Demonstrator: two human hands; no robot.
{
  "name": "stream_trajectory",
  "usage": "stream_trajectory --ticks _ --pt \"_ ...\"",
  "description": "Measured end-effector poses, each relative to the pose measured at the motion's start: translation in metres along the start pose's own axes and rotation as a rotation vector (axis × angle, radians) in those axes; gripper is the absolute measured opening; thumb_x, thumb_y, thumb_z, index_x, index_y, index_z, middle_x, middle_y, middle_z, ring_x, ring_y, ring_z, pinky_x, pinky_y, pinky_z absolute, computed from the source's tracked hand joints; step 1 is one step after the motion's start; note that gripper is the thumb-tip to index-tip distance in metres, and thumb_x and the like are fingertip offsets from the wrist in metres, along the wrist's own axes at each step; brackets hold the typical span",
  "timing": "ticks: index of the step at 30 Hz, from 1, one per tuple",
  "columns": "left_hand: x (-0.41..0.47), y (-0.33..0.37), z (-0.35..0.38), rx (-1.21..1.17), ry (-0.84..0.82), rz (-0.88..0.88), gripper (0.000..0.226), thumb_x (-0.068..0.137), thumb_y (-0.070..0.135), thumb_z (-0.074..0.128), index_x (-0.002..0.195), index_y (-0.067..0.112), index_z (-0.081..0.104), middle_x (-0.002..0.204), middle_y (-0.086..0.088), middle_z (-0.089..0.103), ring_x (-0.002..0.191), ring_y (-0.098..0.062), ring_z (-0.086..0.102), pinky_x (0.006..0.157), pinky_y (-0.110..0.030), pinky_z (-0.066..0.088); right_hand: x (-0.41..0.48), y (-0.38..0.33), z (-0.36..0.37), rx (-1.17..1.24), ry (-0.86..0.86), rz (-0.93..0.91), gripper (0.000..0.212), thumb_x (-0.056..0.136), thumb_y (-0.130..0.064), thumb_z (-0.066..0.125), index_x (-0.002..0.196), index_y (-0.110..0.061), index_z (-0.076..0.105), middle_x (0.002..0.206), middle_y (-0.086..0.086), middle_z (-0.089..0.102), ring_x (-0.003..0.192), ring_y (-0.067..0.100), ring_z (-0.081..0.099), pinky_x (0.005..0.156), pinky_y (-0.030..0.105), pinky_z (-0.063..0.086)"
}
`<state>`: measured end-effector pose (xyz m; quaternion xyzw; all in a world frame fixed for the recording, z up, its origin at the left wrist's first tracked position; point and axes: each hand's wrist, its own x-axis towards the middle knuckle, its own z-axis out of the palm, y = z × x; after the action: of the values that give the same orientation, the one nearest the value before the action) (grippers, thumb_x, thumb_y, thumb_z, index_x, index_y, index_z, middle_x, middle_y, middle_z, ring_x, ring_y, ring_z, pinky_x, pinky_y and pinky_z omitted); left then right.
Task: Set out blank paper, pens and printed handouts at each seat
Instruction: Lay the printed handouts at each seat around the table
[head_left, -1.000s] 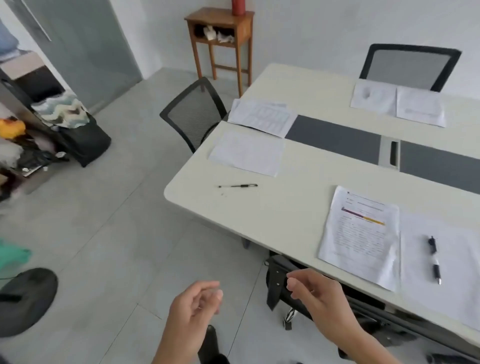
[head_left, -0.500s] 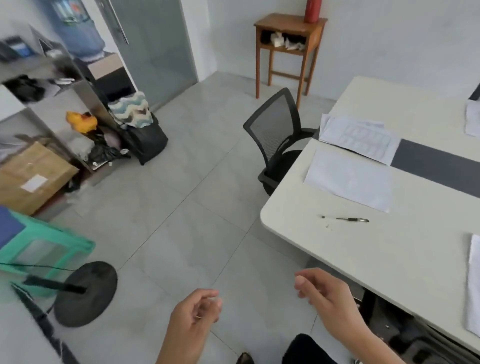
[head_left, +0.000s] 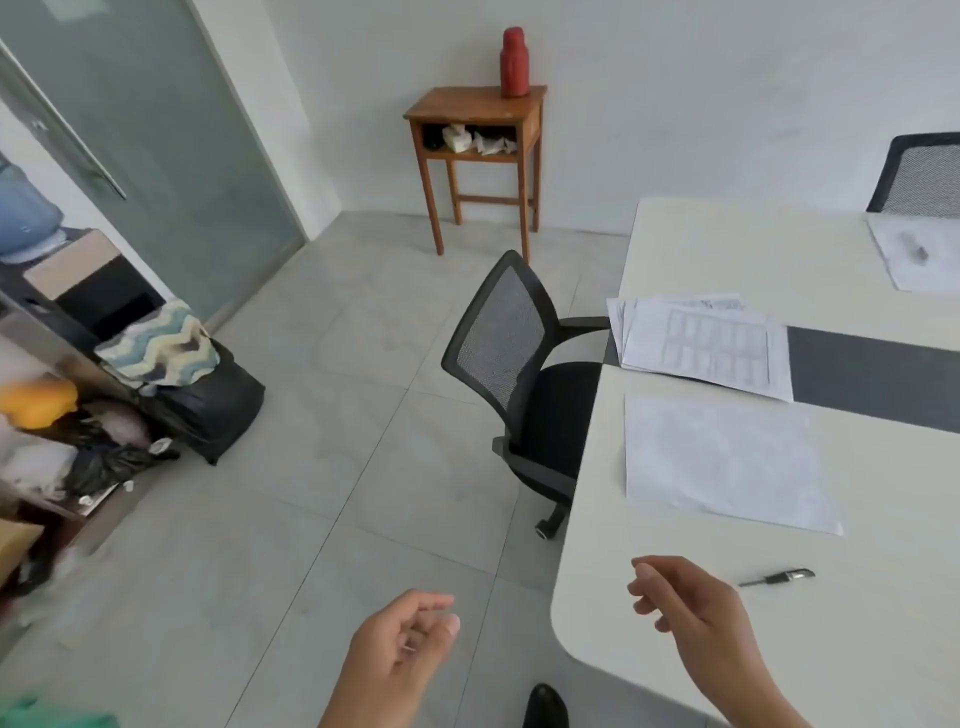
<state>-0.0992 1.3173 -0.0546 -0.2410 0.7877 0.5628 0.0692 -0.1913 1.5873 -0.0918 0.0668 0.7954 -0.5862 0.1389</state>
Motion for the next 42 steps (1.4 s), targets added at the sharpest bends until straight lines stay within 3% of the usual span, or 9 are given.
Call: stream_trajectory --ticks 3,8,12,18,21,28,35,39,42 --pt "0.053 0.02 -0.02 0.031 -0.023 0.006 0.035 0.064 0.047 0.066 0.092 0.026 0.07 0.082 -0.005 0.072 0.071 -0.02 0.07 0.071 -0.031 0.054 0.042 -0.031 0.018 -0.005 0.001 0.0 0.011 0.093 -0.02 0.062 0.088 -0.022 0.072 0.079 -0.003 0.074 0.071 0.011 0.069 0.07 0.037 0.054" --pt "0.138 0.047 -0.03 0.073 -0.16 -0.009 0.025 0.069 0.036 0.065 0.091 0.025 0.071 0.08 -0.01 0.073 0.074 -0.022 0.07 0.072 -0.03 0.053 0.106 -0.065 0.035 0.005 0.076 -0.002 0.01 0.092 -0.024 0.063 0.088 -0.026 0.072 0.08 -0.005 0.074 0.073 0.011 0.07 0.073 0.035 0.054" --pt "0.225 0.063 -0.038 0.178 -0.342 0.01 0.017 0.074 0.032 0.067 0.09 0.027 0.071 0.08 -0.012 0.072 0.076 -0.027 0.069 0.067 -0.025 0.051 0.154 -0.07 0.051 0.036 0.223 0.073 0.008 0.092 -0.025 0.064 0.089 -0.026 0.071 0.08 -0.007 0.074 0.073 0.009 0.07 0.075 0.036 0.055" --pt "0.357 0.116 -0.058 0.322 -0.522 0.139 0.029 0.06 0.055 0.063 0.088 0.046 0.069 0.082 -0.01 0.071 0.071 -0.02 0.066 0.07 -0.029 0.052 0.198 -0.079 0.092 0.116 0.463 0.239 0.011 0.092 -0.025 0.063 0.085 -0.026 0.072 0.078 -0.006 0.074 0.072 0.009 0.069 0.077 0.042 0.055" --pt "0.408 0.142 -0.051 0.405 -0.623 0.231 0.025 0.066 0.054 0.063 0.09 0.048 0.066 0.079 -0.006 0.069 0.073 -0.02 0.065 0.072 -0.032 0.052 0.21 -0.088 0.105 0.146 0.556 0.291 0.01 0.092 -0.025 0.064 0.087 -0.029 0.072 0.08 -0.009 0.074 0.074 0.008 0.07 0.076 0.038 0.055" --pt "0.467 0.198 0.019 0.485 -0.866 0.324 0.01 0.084 0.032 0.068 0.094 0.035 0.068 0.081 -0.002 0.07 0.079 -0.017 0.068 0.082 -0.036 0.057 0.232 -0.09 0.091 0.133 0.748 0.395 0.006 0.09 -0.026 0.066 0.091 -0.028 0.071 0.079 -0.012 0.074 0.07 0.006 0.07 0.074 0.038 0.056" --pt "0.519 0.236 0.097 0.701 -0.819 0.474 0.022 0.092 0.035 0.059 0.112 0.028 0.062 0.093 0.009 0.065 0.089 -0.004 0.061 0.072 -0.01 0.047 0.31 -0.068 0.042 0.089 0.684 0.492 0.008 0.091 -0.033 0.063 0.096 -0.03 0.069 0.077 -0.009 0.072 0.079 0.005 0.068 0.078 0.036 0.055" --pt "0.559 0.238 0.16 0.896 -0.784 0.599 0.034 0.093 0.037 0.055 0.125 0.026 0.057 0.122 0.01 0.053 0.104 -0.003 0.053 0.082 -0.015 0.039 0.369 -0.052 0.012 0.063 0.6 0.554 0.03 0.093 -0.038 0.059 0.119 -0.024 0.061 0.101 -0.009 0.068 0.088 0.006 0.064 0.078 0.027 0.051" --pt "0.581 0.231 0.211 1.01 -0.801 0.666 0.041 0.094 0.036 0.052 0.133 0.023 0.05 0.137 0.003 0.044 0.122 -0.013 0.046 0.091 -0.023 0.042 0.402 -0.039 -0.009 0.196 0.634 0.645 0.051 0.093 -0.037 0.06 0.138 -0.02 0.046 0.126 -0.001 0.058 0.104 0.014 0.059 0.09 0.034 0.051"
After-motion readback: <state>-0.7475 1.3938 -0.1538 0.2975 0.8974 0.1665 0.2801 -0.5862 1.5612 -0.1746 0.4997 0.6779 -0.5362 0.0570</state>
